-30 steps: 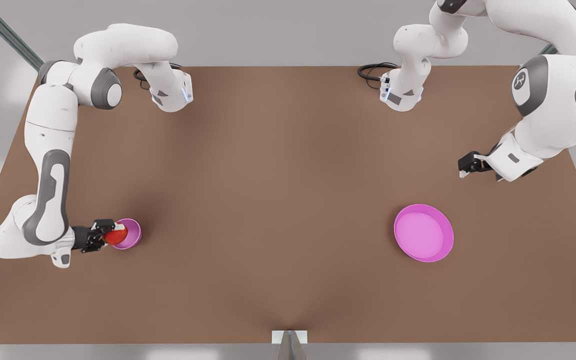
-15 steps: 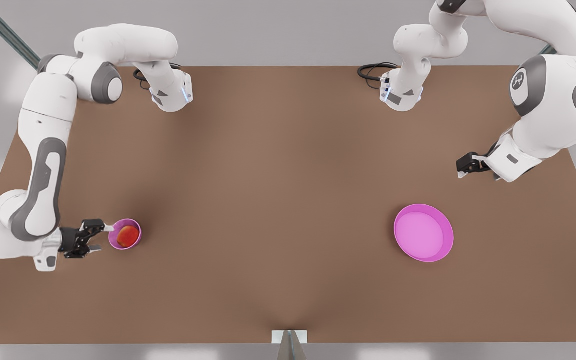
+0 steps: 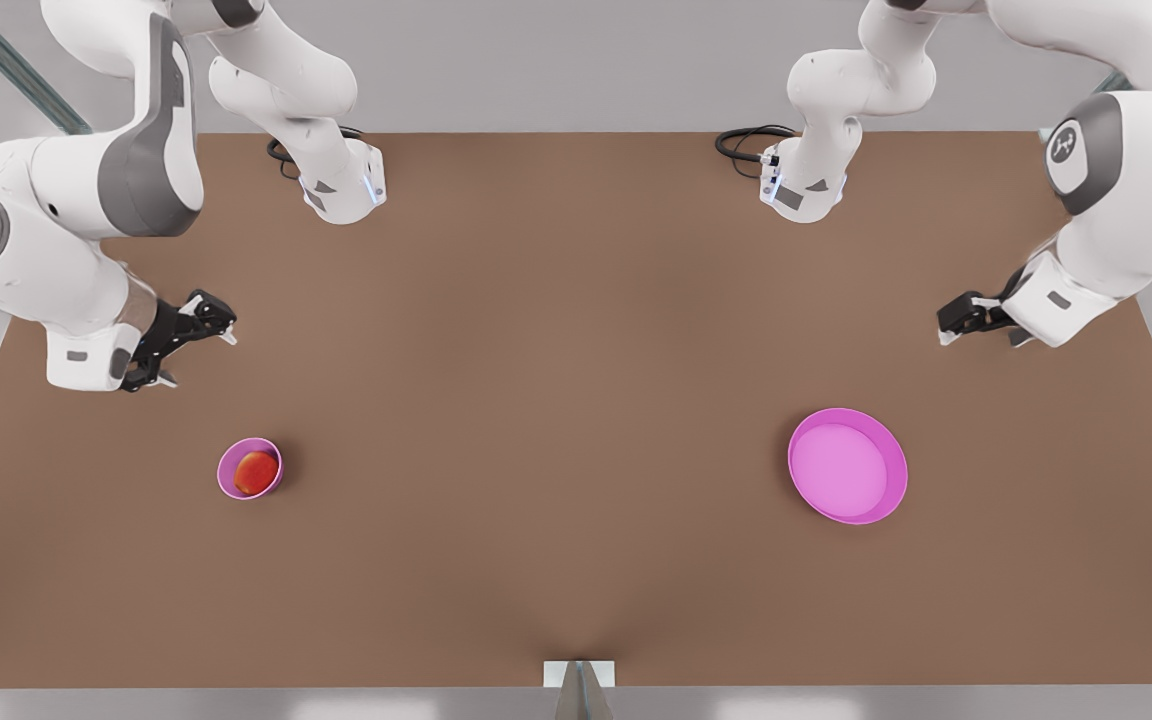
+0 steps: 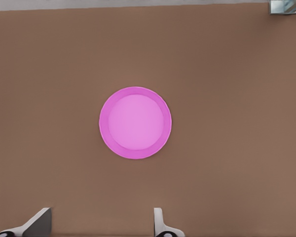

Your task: Use the left arm to pick up the apple from the plate, transfer it to the gripper of the right arm, and then use the right arm to place it into the bowl

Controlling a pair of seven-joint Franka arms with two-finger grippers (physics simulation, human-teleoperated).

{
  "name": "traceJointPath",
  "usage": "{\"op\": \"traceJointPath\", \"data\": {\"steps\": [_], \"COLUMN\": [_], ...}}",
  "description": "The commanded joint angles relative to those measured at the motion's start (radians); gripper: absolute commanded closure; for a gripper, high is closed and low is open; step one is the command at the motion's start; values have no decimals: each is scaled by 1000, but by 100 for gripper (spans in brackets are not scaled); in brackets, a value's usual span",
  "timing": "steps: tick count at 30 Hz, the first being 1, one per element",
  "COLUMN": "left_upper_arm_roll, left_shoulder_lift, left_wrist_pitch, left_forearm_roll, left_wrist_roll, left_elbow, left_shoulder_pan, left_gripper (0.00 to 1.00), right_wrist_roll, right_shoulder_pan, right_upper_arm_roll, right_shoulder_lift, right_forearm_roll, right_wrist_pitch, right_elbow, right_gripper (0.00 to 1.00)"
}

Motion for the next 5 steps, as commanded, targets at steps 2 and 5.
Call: {"op": "traceJointPath", "data": {"steps": [2, 5], "left_upper_arm_roll": [-1, -1], "left_shoulder_lift": [0, 1], "left_wrist_pitch": [39, 39], "left_forearm_roll": [2, 19], "left_wrist_roll": [92, 94], "left_elbow": [-3, -2], "left_shoulder_pan": [-18, -20], "left_gripper": [0, 0], "right_wrist_roll": [648, 650], "right_shoulder_pan": [-6, -1], "right_upper_arm_roll": [0, 2], "right_shoulder_lift": [4, 5], "right_forearm_roll": [-17, -16], "right_wrist_pitch": [7, 7], "right_elbow": [1, 2], "right_gripper": [0, 0]}}
